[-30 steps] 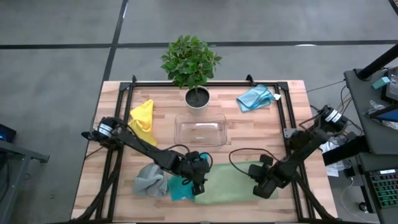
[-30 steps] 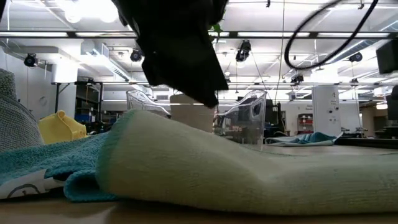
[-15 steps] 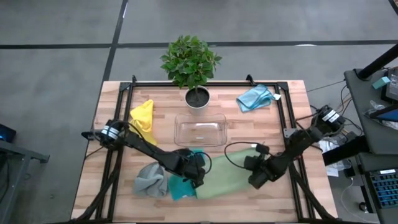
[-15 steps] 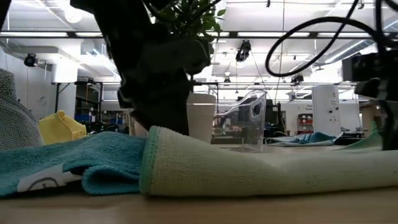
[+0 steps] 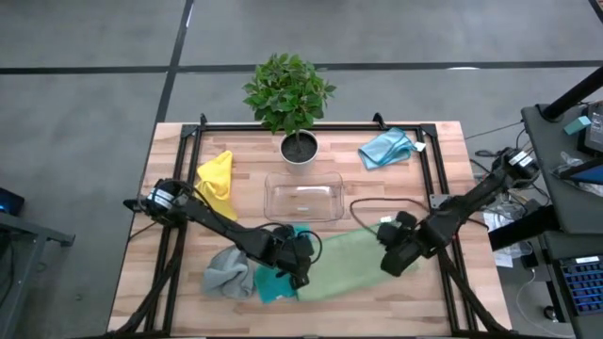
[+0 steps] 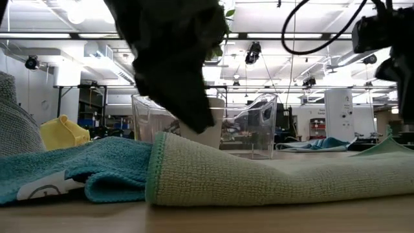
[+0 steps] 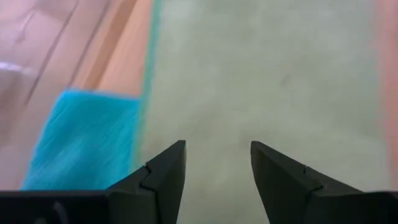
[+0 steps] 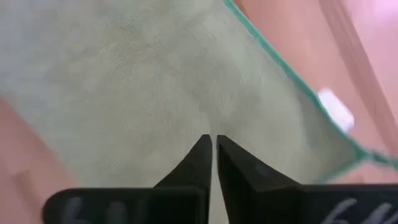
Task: Fold microfiber towels
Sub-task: Fold the green microfiber cloth
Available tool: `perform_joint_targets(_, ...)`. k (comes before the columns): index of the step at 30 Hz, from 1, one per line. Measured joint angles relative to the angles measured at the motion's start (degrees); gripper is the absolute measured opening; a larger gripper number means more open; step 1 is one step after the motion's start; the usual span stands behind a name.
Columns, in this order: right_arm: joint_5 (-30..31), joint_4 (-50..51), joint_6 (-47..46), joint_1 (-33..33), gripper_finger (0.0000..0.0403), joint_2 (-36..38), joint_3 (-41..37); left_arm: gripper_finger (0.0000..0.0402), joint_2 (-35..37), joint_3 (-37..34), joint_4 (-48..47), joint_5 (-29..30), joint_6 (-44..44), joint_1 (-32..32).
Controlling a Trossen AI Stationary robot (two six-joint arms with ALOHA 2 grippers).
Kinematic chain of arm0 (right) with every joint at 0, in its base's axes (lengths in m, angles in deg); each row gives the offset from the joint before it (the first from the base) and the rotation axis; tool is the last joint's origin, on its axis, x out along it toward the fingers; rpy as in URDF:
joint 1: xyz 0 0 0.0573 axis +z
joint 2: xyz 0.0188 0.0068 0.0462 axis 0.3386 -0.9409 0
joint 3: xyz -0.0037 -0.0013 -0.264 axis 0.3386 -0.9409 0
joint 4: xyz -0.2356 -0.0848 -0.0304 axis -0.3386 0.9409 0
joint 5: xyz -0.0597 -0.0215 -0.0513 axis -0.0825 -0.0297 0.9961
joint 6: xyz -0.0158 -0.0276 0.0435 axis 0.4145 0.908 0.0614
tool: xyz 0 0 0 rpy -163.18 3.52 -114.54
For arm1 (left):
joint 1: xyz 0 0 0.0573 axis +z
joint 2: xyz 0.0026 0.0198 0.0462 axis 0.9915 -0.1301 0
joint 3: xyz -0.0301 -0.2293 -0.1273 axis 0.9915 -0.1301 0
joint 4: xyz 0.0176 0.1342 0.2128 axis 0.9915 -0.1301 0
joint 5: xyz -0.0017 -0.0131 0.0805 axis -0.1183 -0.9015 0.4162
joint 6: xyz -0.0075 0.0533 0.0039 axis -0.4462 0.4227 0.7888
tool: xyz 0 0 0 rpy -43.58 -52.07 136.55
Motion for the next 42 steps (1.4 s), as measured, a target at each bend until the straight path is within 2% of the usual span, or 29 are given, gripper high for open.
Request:
perform_joint_targets(5, -1.7, 5.9, -8.5, 0.0, 0.008, 5.1, 0.0, 0.0166, 0.0, -0.3, 8.6, -0.1, 2.7, -1.6)
perform_joint_targets(11, -1.7, 11.9, -15.9, 0.0, 0.0162, 6.1, -1.4, 0.0166, -2.0, -0.9, 13.2, 1.5, 2.4, -3.2)
perform_joint_targets(16, -2.0, 11.2, -17.9, 0.0, 0.0223, 5.7, -4.4, 0.0166, -5.3, -1.4, 15.7, 1.7, 0.5, -3.8)
perform_joint_targets(22, -5.1, 5.7, -19.4, -0.3, 0.0275, 7.4, -9.3, 0.0166, -7.4, -1.5, 15.3, 1.1, -1.9, -4.0)
perform_joint_targets(29, -7.6, 0.5, -21.8, -0.3, 0.0303, 9.9, -14.8, 0.0166, -7.6, -1.9, 14.7, -0.2, -2.1, -4.0)
perform_joint_targets(42, -7.6, -11.2, -22.7, -0.3, 0.0306, 11.8, -21.7, 0.0166, -7.3, -2.0, 9.6, -1.6, -6.2, -4.6)
